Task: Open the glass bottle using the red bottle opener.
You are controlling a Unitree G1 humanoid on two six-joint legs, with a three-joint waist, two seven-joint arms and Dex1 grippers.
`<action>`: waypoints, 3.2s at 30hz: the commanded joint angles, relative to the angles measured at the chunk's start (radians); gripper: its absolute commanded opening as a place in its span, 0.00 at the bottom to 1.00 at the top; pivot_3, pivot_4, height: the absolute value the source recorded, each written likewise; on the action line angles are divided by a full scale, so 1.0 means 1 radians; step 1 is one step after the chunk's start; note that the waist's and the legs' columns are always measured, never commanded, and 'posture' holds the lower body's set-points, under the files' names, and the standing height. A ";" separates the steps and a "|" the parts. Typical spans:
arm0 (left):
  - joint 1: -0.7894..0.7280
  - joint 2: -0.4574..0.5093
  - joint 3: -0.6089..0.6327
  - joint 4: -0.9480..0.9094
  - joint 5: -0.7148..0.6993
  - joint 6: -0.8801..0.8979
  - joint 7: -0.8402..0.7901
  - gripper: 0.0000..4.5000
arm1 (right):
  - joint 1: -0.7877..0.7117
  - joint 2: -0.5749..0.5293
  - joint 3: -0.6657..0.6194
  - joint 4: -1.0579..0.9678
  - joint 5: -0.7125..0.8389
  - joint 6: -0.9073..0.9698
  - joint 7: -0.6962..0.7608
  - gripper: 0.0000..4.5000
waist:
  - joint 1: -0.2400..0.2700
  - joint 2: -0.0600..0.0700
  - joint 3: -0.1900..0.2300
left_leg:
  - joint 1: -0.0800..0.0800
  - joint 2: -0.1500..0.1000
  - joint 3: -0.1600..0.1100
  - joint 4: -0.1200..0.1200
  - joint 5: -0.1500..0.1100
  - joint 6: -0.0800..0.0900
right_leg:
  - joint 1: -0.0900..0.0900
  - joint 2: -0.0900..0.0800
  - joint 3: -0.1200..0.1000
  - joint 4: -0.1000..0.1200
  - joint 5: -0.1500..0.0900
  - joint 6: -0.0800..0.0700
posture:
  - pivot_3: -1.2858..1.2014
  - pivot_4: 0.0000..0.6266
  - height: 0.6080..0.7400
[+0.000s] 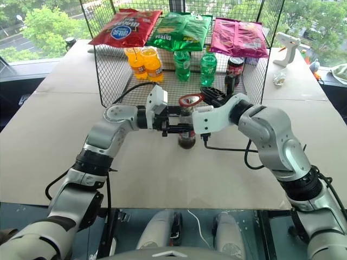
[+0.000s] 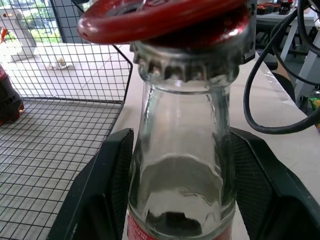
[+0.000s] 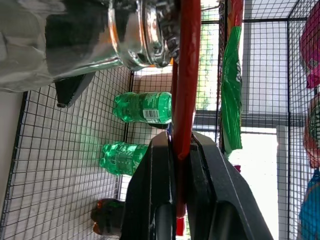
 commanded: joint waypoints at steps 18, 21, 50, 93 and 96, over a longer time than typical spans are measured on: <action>0.020 0.004 0.013 -0.036 0.010 -0.002 0.016 0.50 | 0.006 0.153 -0.085 -0.117 0.065 0.281 0.051 0.00 | 0.000 0.001 0.001 | -0.001 0.000 0.000 0.000 0.000 0.000 | 0.000 0.000 0.000 0.000 0.000 0.000 | 0.52 0.24 1.00; 0.027 0.000 0.024 -0.049 -0.003 -0.001 0.020 0.50 | 0.031 0.241 -0.166 -0.189 0.121 0.473 0.058 0.00 | 0.001 0.001 0.001 | -0.001 0.000 0.000 0.000 0.000 0.000 | 0.000 0.000 -0.001 0.000 0.001 -0.001 | 0.52 0.24 1.00; 0.101 -0.012 0.043 -0.178 -0.032 0.008 0.083 0.50 | 0.262 0.319 -0.484 -0.066 0.829 1.444 0.004 0.58 | -0.003 0.006 0.004 | -0.001 -0.001 -0.002 -0.006 0.000 0.000 | -0.002 -0.001 0.000 -0.001 0.003 -0.001 | 0.52 0.24 1.00; 0.544 0.237 0.425 -0.411 -0.226 0.221 0.250 1.00 | 1.158 0.190 -0.705 -0.398 1.025 0.336 -0.104 1.00 | -0.001 0.006 0.005 | 0.000 0.005 -0.001 -0.008 -0.003 -0.005 | -0.002 -0.002 0.000 -0.007 -0.001 0.000 | 0.52 0.24 1.00; 0.593 0.246 0.442 -0.427 -0.229 0.223 0.256 1.00 | 1.155 0.171 -0.709 -0.401 1.034 0.337 -0.111 1.00 | 0.000 0.006 0.005 | 0.000 0.004 -0.001 -0.008 -0.004 -0.005 | -0.002 -0.003 0.000 -0.007 -0.001 0.000 | 0.52 0.24 1.00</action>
